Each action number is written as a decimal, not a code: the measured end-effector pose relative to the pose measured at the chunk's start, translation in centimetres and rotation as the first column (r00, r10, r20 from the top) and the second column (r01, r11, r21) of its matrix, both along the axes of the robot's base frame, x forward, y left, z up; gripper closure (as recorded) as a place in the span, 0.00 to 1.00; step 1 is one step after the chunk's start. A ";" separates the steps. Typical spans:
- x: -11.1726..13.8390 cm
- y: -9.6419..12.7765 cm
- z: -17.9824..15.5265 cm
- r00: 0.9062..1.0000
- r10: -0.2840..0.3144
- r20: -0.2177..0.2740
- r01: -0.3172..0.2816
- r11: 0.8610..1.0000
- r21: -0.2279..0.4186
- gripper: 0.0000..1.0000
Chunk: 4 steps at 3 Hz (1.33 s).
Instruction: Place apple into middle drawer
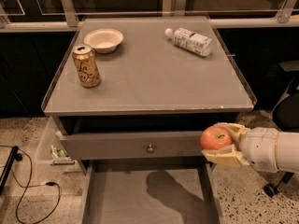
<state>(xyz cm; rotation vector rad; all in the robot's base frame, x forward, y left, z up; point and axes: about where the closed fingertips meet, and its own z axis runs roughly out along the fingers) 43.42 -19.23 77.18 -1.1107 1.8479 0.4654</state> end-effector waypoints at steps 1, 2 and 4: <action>-0.8 1.2 -6.5 0.993 0.050 -0.106 -0.054 0.998 -0.036 1.00; -2.1 2.7 -16.4 0.962 0.104 -0.253 -0.122 0.991 -0.057 1.00; -2.8 3.5 -23.0 0.929 0.129 -0.346 -0.162 0.984 -0.068 1.00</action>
Offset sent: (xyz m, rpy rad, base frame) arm -0.0403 0.0405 -0.2885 -0.1045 0.4408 0.1851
